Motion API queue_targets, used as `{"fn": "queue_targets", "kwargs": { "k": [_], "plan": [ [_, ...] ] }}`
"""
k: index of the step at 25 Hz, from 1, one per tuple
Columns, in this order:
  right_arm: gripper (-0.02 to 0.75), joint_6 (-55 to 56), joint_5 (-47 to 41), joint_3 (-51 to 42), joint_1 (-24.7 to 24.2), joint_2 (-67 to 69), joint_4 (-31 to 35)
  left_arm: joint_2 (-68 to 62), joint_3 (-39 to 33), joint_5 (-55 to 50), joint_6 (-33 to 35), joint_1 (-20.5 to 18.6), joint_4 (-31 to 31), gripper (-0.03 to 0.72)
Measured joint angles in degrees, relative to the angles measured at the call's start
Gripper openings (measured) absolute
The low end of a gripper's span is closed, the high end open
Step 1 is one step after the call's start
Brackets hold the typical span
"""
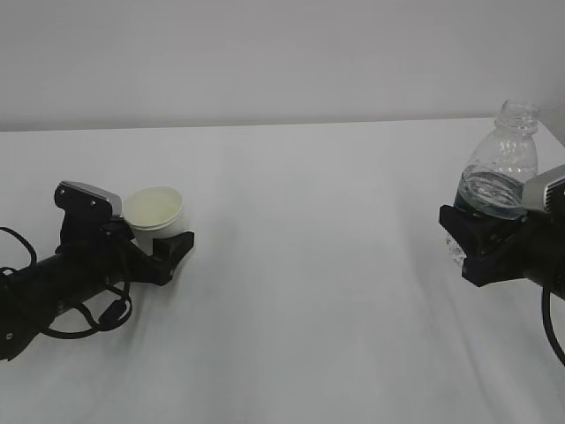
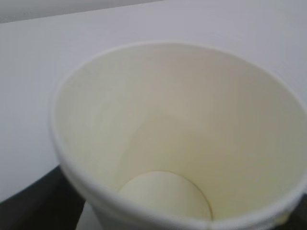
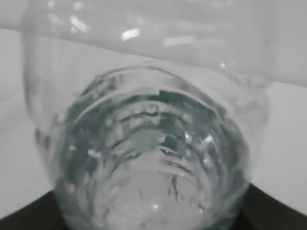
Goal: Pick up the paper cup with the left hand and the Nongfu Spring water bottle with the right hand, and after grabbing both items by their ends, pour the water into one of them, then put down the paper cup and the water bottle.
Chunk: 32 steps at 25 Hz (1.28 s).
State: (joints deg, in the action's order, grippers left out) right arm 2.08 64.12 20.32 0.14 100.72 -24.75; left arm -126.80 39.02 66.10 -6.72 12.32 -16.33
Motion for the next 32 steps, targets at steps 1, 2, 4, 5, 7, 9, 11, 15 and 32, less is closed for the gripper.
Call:
{"fn": "queue_targets", "kwargs": {
  "k": [1,2,4,5,7,9,11,15,32],
  "plan": [
    [0.426,0.0,0.0,0.0,0.0,0.0,0.0,0.0,0.3,0.0,0.0,0.0,0.0,0.666],
    [0.426,0.0,0.0,0.0,0.0,0.0,0.0,-0.1,0.4,0.0,0.0,0.0,0.0,0.666],
    [0.426,0.0,0.0,0.0,0.0,0.0,0.0,-0.1,0.7,0.0,0.0,0.0,0.0,0.662],
    [0.426,0.0,0.0,0.0,0.0,0.0,0.0,-0.1,0.8,0.0,0.0,0.0,0.0,0.656],
    [0.426,0.0,0.0,0.0,0.0,0.0,0.0,-0.1,0.8,0.0,0.0,0.0,-0.1,0.632],
    [0.426,0.0,0.0,0.0,0.0,0.0,0.0,-0.1,0.8,0.0,0.0,0.0,-0.1,0.59],
    [0.426,0.0,0.0,0.0,0.0,0.0,0.0,-0.1,0.8,0.0,0.0,0.0,-0.3,0.544],
    [0.425,0.0,0.0,0.0,0.0,0.0,0.0,-0.1,0.8,0.0,0.0,0.0,-2.4,0.514],
    [0.425,0.0,0.0,0.0,0.0,0.0,0.0,1.7,0.8,0.0,0.0,0.0,-9.2,0.477]
  ]
}}
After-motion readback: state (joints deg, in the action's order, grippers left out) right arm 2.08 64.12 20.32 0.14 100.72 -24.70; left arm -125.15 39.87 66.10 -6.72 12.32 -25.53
